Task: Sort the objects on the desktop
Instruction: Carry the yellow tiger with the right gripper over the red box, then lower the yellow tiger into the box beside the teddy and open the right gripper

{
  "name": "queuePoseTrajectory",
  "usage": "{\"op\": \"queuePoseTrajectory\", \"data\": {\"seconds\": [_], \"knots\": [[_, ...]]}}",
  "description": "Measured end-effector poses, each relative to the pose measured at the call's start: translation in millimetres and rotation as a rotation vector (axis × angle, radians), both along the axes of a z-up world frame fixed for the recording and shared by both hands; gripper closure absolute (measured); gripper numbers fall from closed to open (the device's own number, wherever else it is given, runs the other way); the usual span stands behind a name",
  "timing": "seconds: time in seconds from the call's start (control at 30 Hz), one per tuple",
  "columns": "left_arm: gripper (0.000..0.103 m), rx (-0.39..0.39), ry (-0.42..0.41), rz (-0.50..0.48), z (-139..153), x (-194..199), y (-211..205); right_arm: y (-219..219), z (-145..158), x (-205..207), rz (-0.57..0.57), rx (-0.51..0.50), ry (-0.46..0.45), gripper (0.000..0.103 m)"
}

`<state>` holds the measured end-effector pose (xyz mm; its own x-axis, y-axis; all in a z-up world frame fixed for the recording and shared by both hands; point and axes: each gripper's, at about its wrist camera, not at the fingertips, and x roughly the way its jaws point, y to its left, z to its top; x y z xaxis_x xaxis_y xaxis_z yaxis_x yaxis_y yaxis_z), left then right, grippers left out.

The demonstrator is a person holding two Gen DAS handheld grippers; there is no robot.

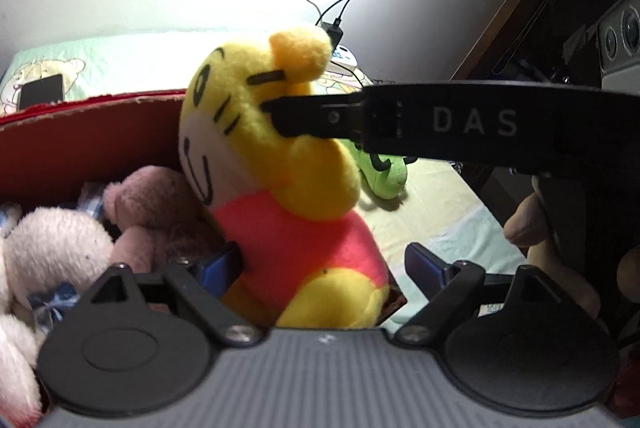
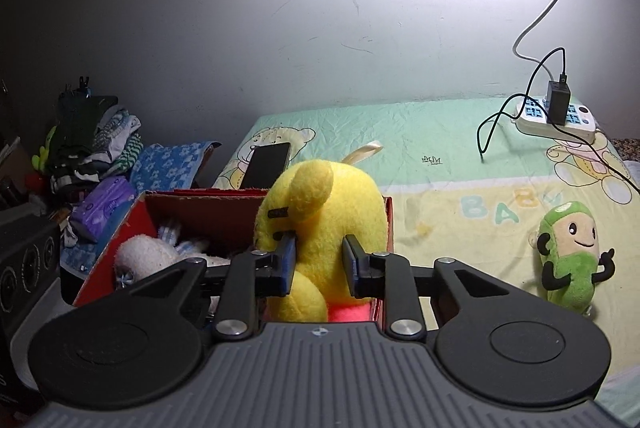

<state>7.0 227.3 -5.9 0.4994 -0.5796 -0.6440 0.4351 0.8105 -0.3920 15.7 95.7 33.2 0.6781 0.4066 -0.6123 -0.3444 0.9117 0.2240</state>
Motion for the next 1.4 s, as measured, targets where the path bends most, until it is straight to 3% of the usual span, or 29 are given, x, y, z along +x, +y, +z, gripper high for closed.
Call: {"op": "queuePoseTrajectory", "data": {"seconds": [0.17, 0.27, 0.77, 0.87, 1.13, 1.3, 1.4], "knots": [[0.016, 0.010, 0.025, -0.006, -11, 2, -3, -1, -18, 2, 0.014, -0.008, 0.044, 0.078], [0.016, 0.003, 0.031, -0.003, -8, 4, -1, -13, -22, 7, -0.013, 0.055, 0.074, 0.078], [0.018, -0.005, 0.075, 0.070, -10, 26, 9, -5, -33, 17, -0.028, 0.003, 0.064, 0.077], [0.014, 0.007, 0.083, 0.085, -10, 29, 8, -6, -33, 15, -0.027, 0.001, 0.058, 0.077], [0.014, 0.030, 0.083, 0.105, -8, 24, 10, 0, -38, 20, -0.020, -0.028, 0.051, 0.079], [0.012, 0.062, 0.078, 0.111, -4, 22, 4, -9, -28, 12, -0.037, 0.017, 0.014, 0.075], [0.010, 0.083, 0.086, 0.118, -3, 23, 1, -14, -22, 8, -0.057, 0.018, -0.002, 0.061]]}}
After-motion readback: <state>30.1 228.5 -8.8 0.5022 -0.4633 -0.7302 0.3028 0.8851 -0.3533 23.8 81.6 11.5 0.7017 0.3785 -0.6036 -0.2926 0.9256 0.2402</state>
